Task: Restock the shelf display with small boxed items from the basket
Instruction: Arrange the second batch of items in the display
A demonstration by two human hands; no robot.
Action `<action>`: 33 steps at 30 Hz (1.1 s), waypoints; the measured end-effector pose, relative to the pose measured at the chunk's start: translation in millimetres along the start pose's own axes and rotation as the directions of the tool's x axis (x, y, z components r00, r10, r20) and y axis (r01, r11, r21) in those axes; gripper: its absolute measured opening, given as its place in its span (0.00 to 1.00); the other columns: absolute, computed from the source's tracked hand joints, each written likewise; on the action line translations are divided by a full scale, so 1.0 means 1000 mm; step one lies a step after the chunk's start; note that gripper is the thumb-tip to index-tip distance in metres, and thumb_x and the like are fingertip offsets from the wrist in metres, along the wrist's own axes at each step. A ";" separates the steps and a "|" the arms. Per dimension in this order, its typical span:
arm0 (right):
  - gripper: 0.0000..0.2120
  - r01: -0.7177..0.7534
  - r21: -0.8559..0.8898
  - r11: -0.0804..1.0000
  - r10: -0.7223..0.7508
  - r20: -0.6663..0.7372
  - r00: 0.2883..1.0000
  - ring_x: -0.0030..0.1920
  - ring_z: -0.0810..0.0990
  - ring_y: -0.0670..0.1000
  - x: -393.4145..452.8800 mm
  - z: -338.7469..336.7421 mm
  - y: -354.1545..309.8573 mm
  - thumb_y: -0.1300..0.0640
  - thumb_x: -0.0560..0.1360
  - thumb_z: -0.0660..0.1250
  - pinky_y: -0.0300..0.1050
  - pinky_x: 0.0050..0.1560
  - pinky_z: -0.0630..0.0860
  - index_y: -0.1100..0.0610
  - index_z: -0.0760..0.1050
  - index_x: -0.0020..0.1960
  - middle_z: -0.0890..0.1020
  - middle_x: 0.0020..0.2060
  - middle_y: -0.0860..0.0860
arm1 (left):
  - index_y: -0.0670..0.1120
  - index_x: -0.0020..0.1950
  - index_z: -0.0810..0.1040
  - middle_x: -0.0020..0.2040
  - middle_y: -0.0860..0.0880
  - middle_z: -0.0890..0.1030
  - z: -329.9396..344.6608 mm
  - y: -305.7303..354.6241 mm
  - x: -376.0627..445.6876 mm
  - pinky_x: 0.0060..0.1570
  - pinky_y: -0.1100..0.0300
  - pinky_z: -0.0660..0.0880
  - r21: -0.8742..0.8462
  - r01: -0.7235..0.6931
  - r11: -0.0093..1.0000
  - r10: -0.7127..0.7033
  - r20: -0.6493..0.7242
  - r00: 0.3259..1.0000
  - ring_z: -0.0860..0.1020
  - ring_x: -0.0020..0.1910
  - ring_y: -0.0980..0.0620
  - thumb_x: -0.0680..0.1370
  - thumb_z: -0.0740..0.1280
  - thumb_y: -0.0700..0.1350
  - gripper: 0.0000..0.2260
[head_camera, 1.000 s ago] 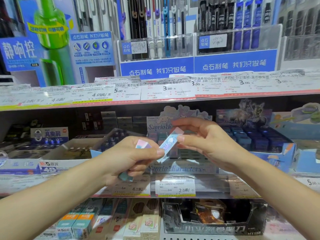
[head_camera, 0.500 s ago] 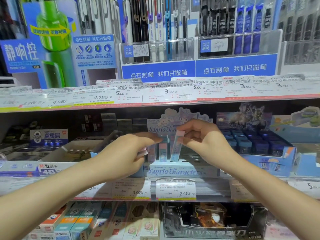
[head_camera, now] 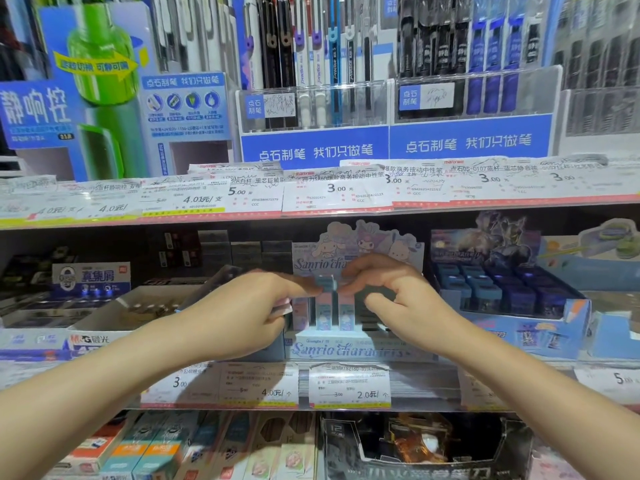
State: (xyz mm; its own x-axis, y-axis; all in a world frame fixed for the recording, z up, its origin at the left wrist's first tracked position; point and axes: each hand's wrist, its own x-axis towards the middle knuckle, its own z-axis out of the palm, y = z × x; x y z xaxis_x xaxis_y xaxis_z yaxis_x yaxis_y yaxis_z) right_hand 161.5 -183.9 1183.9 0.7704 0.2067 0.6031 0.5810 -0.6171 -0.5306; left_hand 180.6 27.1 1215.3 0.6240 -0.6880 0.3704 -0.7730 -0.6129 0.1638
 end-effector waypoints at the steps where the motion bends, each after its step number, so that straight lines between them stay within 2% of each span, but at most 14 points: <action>1: 0.17 -0.014 0.005 1.000 0.014 0.009 1.000 0.54 0.74 0.41 0.000 0.001 0.000 0.62 0.65 0.55 0.31 0.58 0.68 0.51 0.81 0.43 0.78 0.50 0.43 | 0.61 0.65 0.72 0.24 0.50 0.63 0.000 -0.001 0.001 0.25 0.71 0.61 0.003 -0.008 1.000 0.008 0.003 1.000 0.64 0.25 0.54 0.73 0.57 0.33 0.28; 5: 0.21 -0.049 0.024 0.999 0.048 0.051 0.998 0.51 0.74 0.35 0.003 -0.003 -0.006 0.64 0.63 0.53 0.24 0.54 0.66 0.50 0.81 0.43 0.77 0.47 0.39 | 0.59 0.59 0.77 0.25 0.50 0.67 0.002 -0.003 0.001 0.27 0.72 0.63 -0.034 -0.017 0.999 0.017 0.000 1.000 0.66 0.26 0.54 0.72 0.58 0.35 0.24; 7: 0.20 -0.067 0.022 0.998 0.066 0.038 0.997 0.46 0.74 0.29 0.003 -0.007 -0.011 0.64 0.66 0.55 0.20 0.47 0.66 0.53 0.80 0.49 0.76 0.42 0.32 | 0.53 0.59 0.78 0.37 0.49 0.80 0.004 -0.003 0.001 0.42 0.66 0.76 -0.037 -0.021 0.999 0.018 -0.081 0.997 0.77 0.36 0.56 0.70 0.58 0.44 0.19; 8: 0.18 -0.070 0.042 0.997 0.070 0.006 0.998 0.44 0.74 0.29 0.002 -0.008 -0.015 0.64 0.68 0.57 0.20 0.45 0.67 0.52 0.79 0.52 0.77 0.40 0.30 | 0.49 0.56 0.78 0.44 0.50 0.82 0.004 -0.002 0.002 0.50 0.59 0.77 -0.065 -0.028 0.997 0.018 -0.142 0.990 0.79 0.45 0.54 0.69 0.58 0.48 0.18; 10: 0.13 -0.033 0.114 0.993 0.042 -0.084 0.996 0.44 0.76 0.34 0.000 -0.009 -0.026 0.61 0.69 0.61 0.25 0.46 0.70 0.50 0.78 0.50 0.79 0.42 0.35 | 0.50 0.52 0.76 0.48 0.60 0.80 0.003 0.003 0.003 0.55 0.63 0.73 -0.172 -0.068 0.983 0.029 -0.225 0.974 0.77 0.51 0.61 0.68 0.62 0.48 0.14; 13: 0.04 -0.026 0.310 0.950 0.058 -0.093 0.994 0.41 0.79 0.47 -0.005 -0.005 -0.049 0.60 0.71 0.70 0.44 0.47 0.77 0.53 0.78 0.45 0.82 0.40 0.51 | 0.56 0.51 0.72 0.45 0.59 0.80 0.003 0.015 0.005 0.52 0.65 0.72 -0.282 -0.042 0.958 -0.022 -0.222 0.975 0.77 0.50 0.62 0.64 0.66 0.46 0.16; 15: 0.09 -0.089 0.393 0.915 0.103 -0.014 0.995 0.39 0.78 0.51 -0.006 -0.002 -0.061 0.57 0.67 0.73 0.51 0.46 0.78 0.59 0.79 0.45 0.82 0.39 0.58 | 0.54 0.53 0.72 0.46 0.56 0.80 0.006 0.020 0.007 0.48 0.60 0.76 -0.334 0.000 0.943 -0.072 -0.204 0.976 0.78 0.48 0.58 0.62 0.66 0.45 0.20; 19: 0.09 -0.153 0.374 0.915 0.140 0.063 0.988 0.37 0.78 0.50 -0.006 -0.001 -0.062 0.61 0.67 0.74 0.45 0.43 0.76 0.63 0.81 0.45 0.83 0.38 0.60 | 0.50 0.53 0.74 0.48 0.53 0.81 0.011 0.028 0.008 0.45 0.61 0.77 -0.384 0.014 0.923 -0.088 -0.175 0.981 0.79 0.46 0.58 0.60 0.66 0.44 0.21; 21: 0.05 -0.189 0.387 0.903 0.166 0.090 0.982 0.35 0.78 0.49 -0.007 -0.005 -0.060 0.62 0.67 0.73 0.43 0.42 0.76 0.63 0.81 0.42 0.82 0.35 0.58 | 0.48 0.52 0.75 0.48 0.50 0.81 0.012 0.028 0.008 0.48 0.54 0.78 -0.403 0.044 0.914 -0.105 -0.131 0.986 0.79 0.46 0.55 0.61 0.67 0.48 0.20; 22: 0.04 -0.215 0.411 0.886 0.187 0.107 0.977 0.35 0.79 0.48 -0.008 -0.008 -0.058 0.62 0.67 0.73 0.42 0.43 0.77 0.62 0.81 0.41 0.83 0.35 0.57 | 0.48 0.51 0.75 0.46 0.49 0.81 0.011 0.029 0.007 0.44 0.53 0.78 -0.416 0.077 0.906 -0.126 -0.093 0.988 0.79 0.42 0.55 0.61 0.69 0.50 0.20; 24: 0.05 -0.259 0.471 0.843 0.236 0.107 0.966 0.34 0.80 0.45 -0.009 -0.015 -0.054 0.64 0.67 0.73 0.35 0.39 0.77 0.61 0.80 0.42 0.82 0.35 0.56 | 0.47 0.48 0.76 0.37 0.51 0.79 0.010 0.031 0.005 0.26 0.64 0.72 -0.483 0.138 0.865 -0.166 -0.016 0.986 0.74 0.28 0.61 0.65 0.75 0.47 0.15; 26: 0.07 -0.262 0.494 0.829 0.261 0.071 0.963 0.34 0.81 0.44 -0.011 -0.024 -0.048 0.67 0.67 0.72 0.31 0.36 0.77 0.60 0.79 0.44 0.83 0.37 0.55 | 0.45 0.43 0.78 0.29 0.52 0.75 0.008 0.030 0.001 0.19 0.70 0.62 -0.620 0.208 0.756 -0.201 0.082 0.976 0.68 0.19 0.61 0.67 0.76 0.42 0.09; 29: 0.10 -0.257 0.458 0.851 0.268 0.040 0.962 0.36 0.81 0.44 -0.016 -0.033 -0.041 0.69 0.66 0.72 0.31 0.40 0.78 0.58 0.79 0.44 0.83 0.39 0.54 | 0.46 0.35 0.80 0.25 0.50 0.77 0.006 0.029 -0.006 0.19 0.69 0.57 -0.766 0.235 0.599 -0.187 0.151 0.971 0.62 0.17 0.58 0.67 0.76 0.42 0.05; 33: 0.10 -0.276 0.441 0.854 0.294 0.028 0.955 0.38 0.81 0.46 -0.021 -0.034 -0.034 0.69 0.66 0.72 0.34 0.43 0.78 0.56 0.79 0.44 0.83 0.39 0.52 | 0.40 0.35 0.80 0.20 0.51 0.74 0.008 0.023 -0.007 0.19 0.70 0.56 -0.761 0.208 0.614 -0.219 0.089 0.972 0.60 0.17 0.59 0.74 0.68 0.38 0.08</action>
State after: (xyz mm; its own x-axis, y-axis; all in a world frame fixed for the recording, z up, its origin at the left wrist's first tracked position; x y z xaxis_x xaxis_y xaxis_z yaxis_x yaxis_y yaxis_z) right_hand 117.2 -193.2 1209.3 0.9143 0.0370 0.4033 0.3993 -0.2493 -0.8823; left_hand 159.1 15.1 1209.2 0.7859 -0.5686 0.2430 -0.4322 -0.2239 0.8735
